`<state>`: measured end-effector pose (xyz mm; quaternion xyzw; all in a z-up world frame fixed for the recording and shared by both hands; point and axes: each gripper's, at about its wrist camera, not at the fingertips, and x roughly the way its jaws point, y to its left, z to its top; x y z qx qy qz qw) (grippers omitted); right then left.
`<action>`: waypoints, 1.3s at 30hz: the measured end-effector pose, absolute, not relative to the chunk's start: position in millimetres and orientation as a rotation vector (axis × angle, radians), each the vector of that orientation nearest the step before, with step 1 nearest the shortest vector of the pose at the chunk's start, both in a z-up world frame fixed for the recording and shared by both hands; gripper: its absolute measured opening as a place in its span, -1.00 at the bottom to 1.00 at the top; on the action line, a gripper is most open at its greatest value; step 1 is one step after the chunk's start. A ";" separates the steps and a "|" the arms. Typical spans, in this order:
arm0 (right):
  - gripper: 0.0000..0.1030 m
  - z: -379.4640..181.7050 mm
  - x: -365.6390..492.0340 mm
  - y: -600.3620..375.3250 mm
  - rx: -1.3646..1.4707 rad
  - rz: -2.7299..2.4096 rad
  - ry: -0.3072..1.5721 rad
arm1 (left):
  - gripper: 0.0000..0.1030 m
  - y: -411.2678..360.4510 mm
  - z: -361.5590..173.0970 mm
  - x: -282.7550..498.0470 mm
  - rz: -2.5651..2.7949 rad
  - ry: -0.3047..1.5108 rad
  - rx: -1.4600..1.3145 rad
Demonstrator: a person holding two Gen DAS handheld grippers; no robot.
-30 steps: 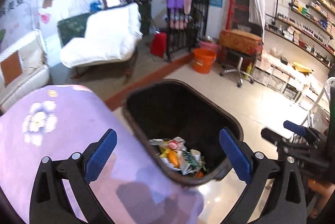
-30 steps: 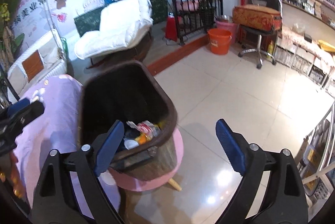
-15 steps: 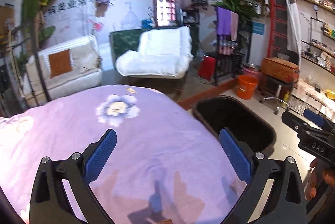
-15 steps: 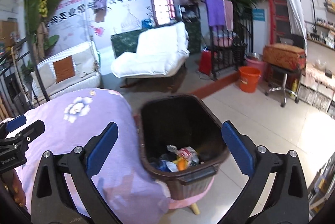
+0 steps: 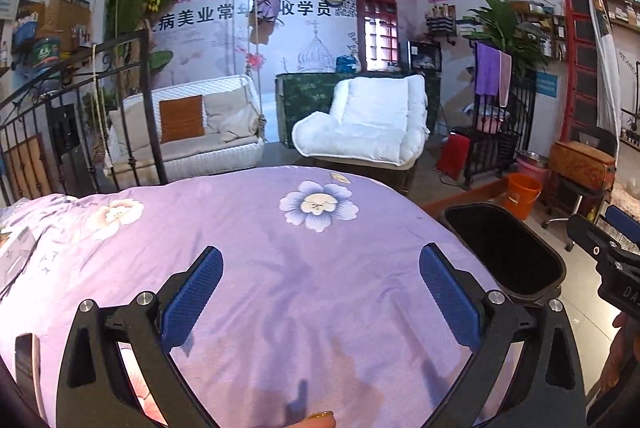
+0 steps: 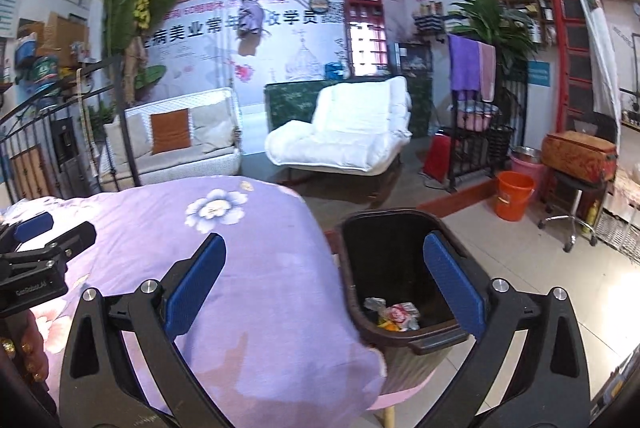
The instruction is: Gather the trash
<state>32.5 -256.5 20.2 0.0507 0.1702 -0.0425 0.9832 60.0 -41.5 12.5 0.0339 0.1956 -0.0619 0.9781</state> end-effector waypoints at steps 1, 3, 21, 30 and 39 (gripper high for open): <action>0.90 19.7 31.6 -252.8 0.101 -0.076 0.344 | 0.90 -38.2 12.7 58.0 -0.118 0.392 0.065; 0.90 17.6 29.7 -245.7 0.098 -0.061 0.350 | 0.90 -29.9 12.6 55.0 -0.114 0.391 0.042; 0.90 17.7 25.0 -225.1 0.077 -0.029 0.354 | 0.90 -11.3 11.7 46.0 -0.098 0.365 -0.001; 0.90 15.8 30.4 -225.9 0.079 -0.028 0.363 | 0.90 -12.0 12.0 46.4 -0.100 0.366 -0.003; 0.90 15.2 30.8 -227.2 0.082 -0.025 0.363 | 0.90 -10.5 12.8 46.5 -0.106 0.367 -0.003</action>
